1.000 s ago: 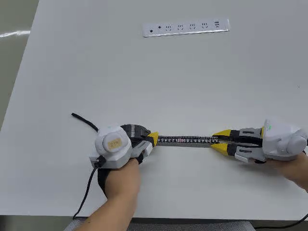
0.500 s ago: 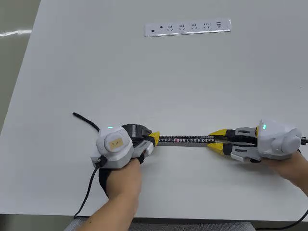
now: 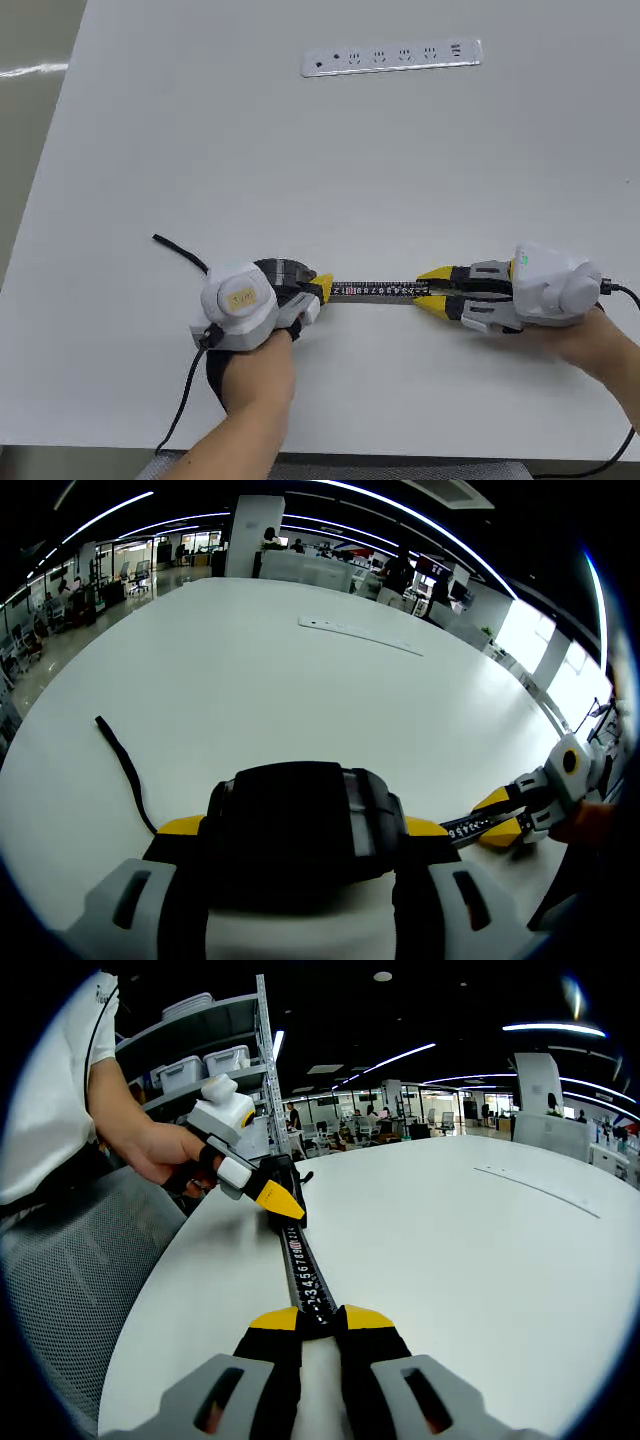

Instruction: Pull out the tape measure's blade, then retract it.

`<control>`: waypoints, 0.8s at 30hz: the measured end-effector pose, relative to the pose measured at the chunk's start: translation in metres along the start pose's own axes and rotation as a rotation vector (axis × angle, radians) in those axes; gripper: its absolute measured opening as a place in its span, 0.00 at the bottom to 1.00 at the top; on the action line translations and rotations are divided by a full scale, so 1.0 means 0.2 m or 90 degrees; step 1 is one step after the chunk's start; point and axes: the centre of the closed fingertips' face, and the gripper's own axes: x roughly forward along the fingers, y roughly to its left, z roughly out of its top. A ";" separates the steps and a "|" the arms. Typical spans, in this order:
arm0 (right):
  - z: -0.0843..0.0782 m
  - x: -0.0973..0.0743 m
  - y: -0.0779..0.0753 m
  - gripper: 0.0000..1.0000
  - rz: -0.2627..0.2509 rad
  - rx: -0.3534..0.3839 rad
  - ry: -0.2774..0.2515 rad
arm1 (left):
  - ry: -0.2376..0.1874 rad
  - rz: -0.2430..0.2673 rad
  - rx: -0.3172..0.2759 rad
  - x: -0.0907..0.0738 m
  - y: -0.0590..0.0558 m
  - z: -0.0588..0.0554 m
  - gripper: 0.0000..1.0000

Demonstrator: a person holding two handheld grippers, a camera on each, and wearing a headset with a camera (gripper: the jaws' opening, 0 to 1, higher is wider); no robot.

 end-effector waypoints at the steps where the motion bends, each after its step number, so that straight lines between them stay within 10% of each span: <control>1: 0.00 0.00 0.00 0.13 -0.001 0.000 0.000 | 0.000 0.000 0.000 0.00 0.00 0.00 0.73; 24: 0.01 0.12 -0.01 0.13 0.010 -0.014 -0.001 | 0.001 -0.002 -0.001 0.00 0.00 0.00 0.72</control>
